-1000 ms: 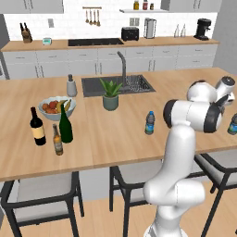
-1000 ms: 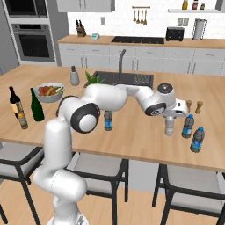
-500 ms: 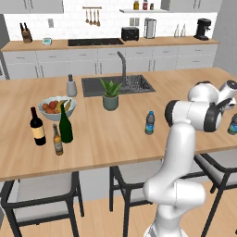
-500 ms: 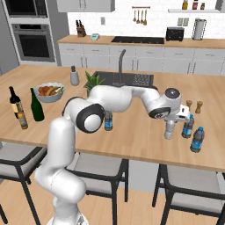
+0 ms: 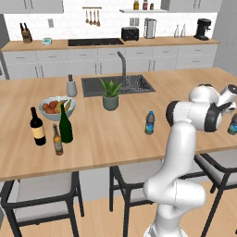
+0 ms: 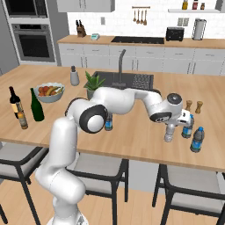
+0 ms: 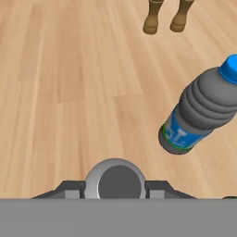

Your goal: Move the plastic bottles in the middle to the plastics group, and the glass bottles in the middle to the glass group.

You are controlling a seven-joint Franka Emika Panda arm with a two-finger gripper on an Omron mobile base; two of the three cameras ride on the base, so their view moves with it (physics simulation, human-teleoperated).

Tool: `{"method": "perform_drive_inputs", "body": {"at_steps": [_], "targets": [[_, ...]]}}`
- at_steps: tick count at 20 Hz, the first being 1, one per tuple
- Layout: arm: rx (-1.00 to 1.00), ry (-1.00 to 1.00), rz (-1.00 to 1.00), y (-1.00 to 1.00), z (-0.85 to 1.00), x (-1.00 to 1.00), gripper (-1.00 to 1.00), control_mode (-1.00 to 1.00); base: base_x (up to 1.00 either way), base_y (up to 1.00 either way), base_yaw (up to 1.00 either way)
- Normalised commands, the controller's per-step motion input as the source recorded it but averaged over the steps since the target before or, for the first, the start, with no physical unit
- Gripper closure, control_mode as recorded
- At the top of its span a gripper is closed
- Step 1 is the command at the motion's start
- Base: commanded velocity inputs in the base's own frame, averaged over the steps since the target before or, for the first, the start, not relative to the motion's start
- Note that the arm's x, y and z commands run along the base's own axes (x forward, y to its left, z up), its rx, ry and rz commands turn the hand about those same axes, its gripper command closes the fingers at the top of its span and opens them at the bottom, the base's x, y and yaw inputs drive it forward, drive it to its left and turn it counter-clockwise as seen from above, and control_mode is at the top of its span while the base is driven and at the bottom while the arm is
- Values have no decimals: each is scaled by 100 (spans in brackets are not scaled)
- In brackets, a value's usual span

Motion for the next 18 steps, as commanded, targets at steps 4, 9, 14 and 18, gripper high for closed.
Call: {"method": "perform_drive_inputs", "body": {"at_steps": [4,9,14,18], "targets": [[0,0,0,0,26,34,100,-100,0,0,0],[0,0,0,0,9,37,100,-100,0,0,0],[0,0,0,-10,0,14,100,-100,0,0,0],[0,0,0,-16,0,0,100,-100,0,0,0]]}}
